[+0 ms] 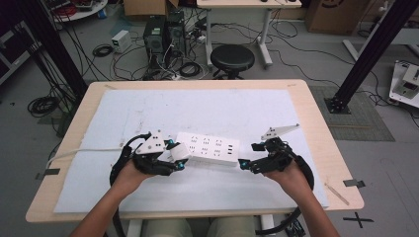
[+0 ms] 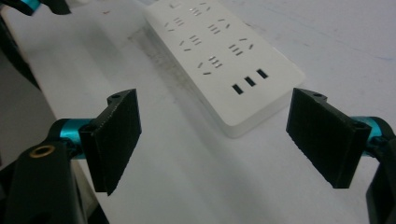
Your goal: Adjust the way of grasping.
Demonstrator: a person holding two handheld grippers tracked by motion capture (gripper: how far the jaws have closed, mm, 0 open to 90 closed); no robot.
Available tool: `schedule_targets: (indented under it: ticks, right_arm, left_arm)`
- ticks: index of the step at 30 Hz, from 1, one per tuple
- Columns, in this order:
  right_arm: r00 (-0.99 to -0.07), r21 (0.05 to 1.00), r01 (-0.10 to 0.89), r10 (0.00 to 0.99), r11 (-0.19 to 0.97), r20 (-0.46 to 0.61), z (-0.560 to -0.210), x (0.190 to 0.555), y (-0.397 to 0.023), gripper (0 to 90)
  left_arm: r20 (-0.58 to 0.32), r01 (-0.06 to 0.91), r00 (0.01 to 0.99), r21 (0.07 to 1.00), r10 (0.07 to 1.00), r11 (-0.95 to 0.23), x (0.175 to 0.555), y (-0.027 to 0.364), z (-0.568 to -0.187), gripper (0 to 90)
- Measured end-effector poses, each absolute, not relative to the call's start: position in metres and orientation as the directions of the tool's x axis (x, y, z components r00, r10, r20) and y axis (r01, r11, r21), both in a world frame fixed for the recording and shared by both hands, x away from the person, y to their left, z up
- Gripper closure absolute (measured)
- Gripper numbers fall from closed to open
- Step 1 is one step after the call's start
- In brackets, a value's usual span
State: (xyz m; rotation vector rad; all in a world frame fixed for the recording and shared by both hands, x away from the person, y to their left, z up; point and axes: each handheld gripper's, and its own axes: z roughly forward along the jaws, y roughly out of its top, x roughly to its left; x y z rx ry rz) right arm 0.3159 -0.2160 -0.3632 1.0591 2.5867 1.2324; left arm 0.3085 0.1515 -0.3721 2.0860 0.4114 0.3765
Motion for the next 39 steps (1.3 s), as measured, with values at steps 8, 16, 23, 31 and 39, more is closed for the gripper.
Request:
schedule_targets:
  ticks: [8, 16, 23, 31, 39]
  right_arm:
    - [-0.766, 0.709, 0.577, 0.570, 0.406, 0.298, -0.360, 0.318, -0.207, 18.1]
    - [-0.762, 0.690, 0.612, 0.522, 0.386, 0.384, -0.361, 0.321, -0.195, 18.1]
    - [-0.753, 0.664, 0.641, 0.485, 0.386, 0.445, -0.363, 0.323, -0.183, 18.1]
    - [-0.749, 0.657, 0.651, 0.465, 0.381, 0.473, -0.362, 0.325, -0.172, 18.1]
    - [-0.714, 0.618, 0.697, 0.425, 0.364, 0.556, -0.365, 0.329, -0.167, 18.2]
  left_arm:
    - [0.139, 0.085, 0.916, 0.850, 0.376, -0.520, 0.307, 0.141, -0.374, 42.5]
    - [0.185, 0.011, 0.934, 0.840, 0.306, -0.543, 0.306, 0.127, -0.375, 42.5]
    - [0.220, -0.047, 0.942, 0.832, 0.252, -0.553, 0.304, 0.120, -0.377, 42.5]
    - [0.231, -0.077, 0.948, 0.835, 0.220, -0.545, 0.303, 0.111, -0.377, 42.5]
    - [0.229, -0.083, 0.950, 0.839, 0.211, -0.537, 0.303, 0.107, -0.377, 42.6]
